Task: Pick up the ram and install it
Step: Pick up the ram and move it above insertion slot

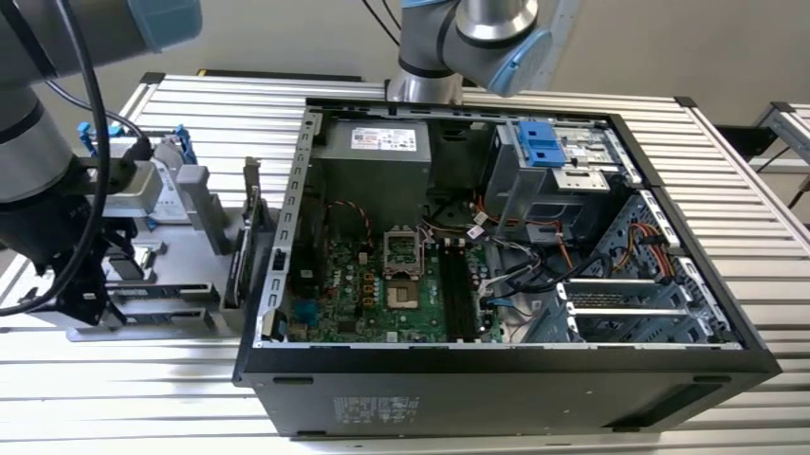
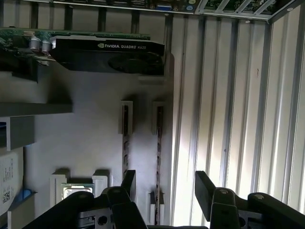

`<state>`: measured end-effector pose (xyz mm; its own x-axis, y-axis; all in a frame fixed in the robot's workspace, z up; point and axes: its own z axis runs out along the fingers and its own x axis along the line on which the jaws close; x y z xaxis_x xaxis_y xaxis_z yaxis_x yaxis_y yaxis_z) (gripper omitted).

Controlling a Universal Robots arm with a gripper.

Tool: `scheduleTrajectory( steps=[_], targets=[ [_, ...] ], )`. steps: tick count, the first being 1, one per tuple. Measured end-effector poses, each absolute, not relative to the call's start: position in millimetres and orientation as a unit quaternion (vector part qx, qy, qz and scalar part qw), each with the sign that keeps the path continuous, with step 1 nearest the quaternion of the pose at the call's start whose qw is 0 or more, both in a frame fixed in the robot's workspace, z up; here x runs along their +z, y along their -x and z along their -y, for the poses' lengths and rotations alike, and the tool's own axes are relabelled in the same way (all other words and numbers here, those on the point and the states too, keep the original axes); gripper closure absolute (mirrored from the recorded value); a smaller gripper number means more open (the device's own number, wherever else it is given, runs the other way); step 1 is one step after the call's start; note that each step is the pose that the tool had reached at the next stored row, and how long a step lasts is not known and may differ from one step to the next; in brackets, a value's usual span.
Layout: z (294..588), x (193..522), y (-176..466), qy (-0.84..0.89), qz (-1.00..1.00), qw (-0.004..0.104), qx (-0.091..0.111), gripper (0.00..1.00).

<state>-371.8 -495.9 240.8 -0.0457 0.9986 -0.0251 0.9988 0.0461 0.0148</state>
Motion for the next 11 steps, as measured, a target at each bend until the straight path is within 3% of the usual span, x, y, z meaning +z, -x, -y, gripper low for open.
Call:
scheduleTrajectory(
  steps=[11],
  targets=[
    [499.1, 230.8, 371.7, -0.691, -0.723, 0.014, -0.003, 0.00]
  ],
)
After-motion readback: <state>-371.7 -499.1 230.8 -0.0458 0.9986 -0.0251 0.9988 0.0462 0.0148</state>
